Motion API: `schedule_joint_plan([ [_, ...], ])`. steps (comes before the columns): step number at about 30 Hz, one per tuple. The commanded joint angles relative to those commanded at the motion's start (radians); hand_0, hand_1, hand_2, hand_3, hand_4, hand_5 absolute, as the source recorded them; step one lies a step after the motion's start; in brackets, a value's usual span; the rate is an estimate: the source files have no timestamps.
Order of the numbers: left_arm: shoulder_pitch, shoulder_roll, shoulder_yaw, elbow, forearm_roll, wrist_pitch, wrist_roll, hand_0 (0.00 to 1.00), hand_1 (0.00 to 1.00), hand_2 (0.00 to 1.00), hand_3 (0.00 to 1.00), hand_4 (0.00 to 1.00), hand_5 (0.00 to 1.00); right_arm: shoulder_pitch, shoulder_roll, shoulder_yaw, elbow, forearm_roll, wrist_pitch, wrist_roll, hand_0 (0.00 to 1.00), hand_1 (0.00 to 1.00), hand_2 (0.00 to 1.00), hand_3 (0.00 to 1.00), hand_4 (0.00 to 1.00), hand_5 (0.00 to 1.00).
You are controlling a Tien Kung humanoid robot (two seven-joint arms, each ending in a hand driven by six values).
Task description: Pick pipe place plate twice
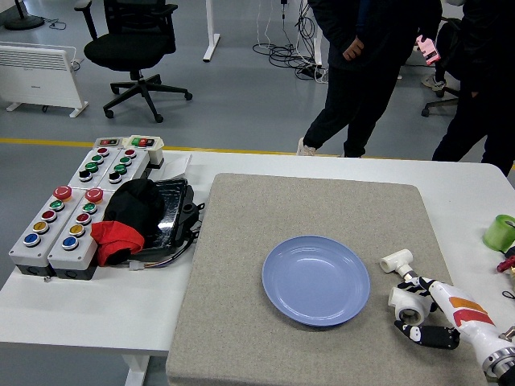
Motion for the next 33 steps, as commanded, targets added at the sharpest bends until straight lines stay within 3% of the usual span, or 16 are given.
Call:
schedule_joint_plan([
  [9, -0.004, 0.001, 0.011, 0.001, -0.020, 0.002, -0.001, 0.734, 0.745, 0.703, 0.654, 0.409, 0.998, 0.046, 0.002, -0.035, 0.023, 0.021, -0.007, 0.003, 0.350, 0.467, 0.489, 0.629, 0.677, 0.358],
  [20, -0.010, 0.003, 0.020, 0.001, -0.037, -0.002, -0.004, 0.734, 0.745, 0.703, 0.654, 0.409, 0.998, 0.232, 0.046, -0.193, -0.001, 0.071, -0.005, 0.001, 0.347, 0.463, 0.489, 0.627, 0.649, 0.338],
  [28, -0.012, 0.002, 0.028, 0.001, -0.051, -0.008, -0.002, 0.735, 0.745, 0.703, 0.654, 0.410, 0.998, 0.389, 0.109, -0.339, -0.115, 0.131, -0.004, 0.008, 0.349, 0.463, 0.491, 0.619, 0.630, 0.327],
  [29, -0.013, 0.002, 0.031, 0.001, -0.056, -0.009, -0.002, 0.737, 0.745, 0.703, 0.654, 0.411, 0.998, 0.412, 0.123, -0.361, -0.140, 0.146, -0.011, 0.012, 0.405, 0.500, 0.509, 0.619, 0.626, 0.322],
  [33, -0.014, 0.002, 0.035, 0.001, -0.063, -0.013, -0.002, 0.737, 0.745, 0.703, 0.654, 0.411, 0.998, 0.477, 0.153, -0.428, -0.224, 0.178, -0.029, 0.015, 0.405, 0.500, 0.509, 0.619, 0.626, 0.322],
])
